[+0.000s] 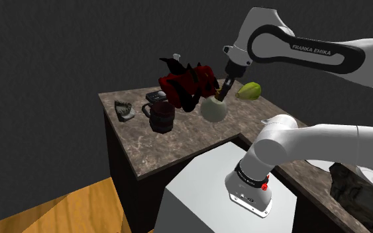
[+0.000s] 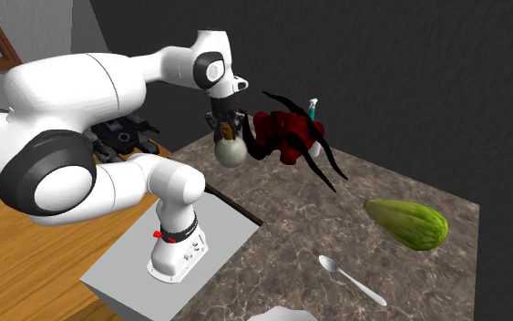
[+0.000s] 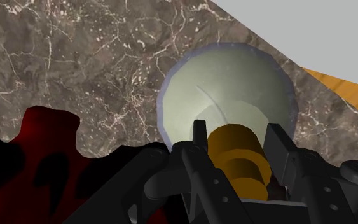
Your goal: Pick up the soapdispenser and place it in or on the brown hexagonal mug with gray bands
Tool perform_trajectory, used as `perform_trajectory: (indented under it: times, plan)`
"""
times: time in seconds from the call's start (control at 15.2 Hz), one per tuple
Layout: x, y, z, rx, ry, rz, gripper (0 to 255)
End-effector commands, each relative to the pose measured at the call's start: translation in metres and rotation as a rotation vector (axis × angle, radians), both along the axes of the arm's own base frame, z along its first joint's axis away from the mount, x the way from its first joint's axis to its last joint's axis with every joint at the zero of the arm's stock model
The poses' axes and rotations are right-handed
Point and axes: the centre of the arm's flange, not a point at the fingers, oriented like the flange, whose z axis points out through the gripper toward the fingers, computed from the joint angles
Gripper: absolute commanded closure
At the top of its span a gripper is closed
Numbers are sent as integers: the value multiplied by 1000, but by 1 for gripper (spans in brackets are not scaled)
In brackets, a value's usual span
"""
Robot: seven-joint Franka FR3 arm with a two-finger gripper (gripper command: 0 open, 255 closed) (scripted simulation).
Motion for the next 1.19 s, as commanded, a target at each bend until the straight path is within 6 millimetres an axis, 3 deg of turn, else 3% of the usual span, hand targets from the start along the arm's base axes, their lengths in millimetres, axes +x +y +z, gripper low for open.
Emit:
perform_trajectory:
  times: [0.0,0.86,1.12]
  plan:
    - [1,1,11,0,0,0,255]
    - [1,1,76,0,0,0,255]
    - [45,28,88,0,0,0,255]
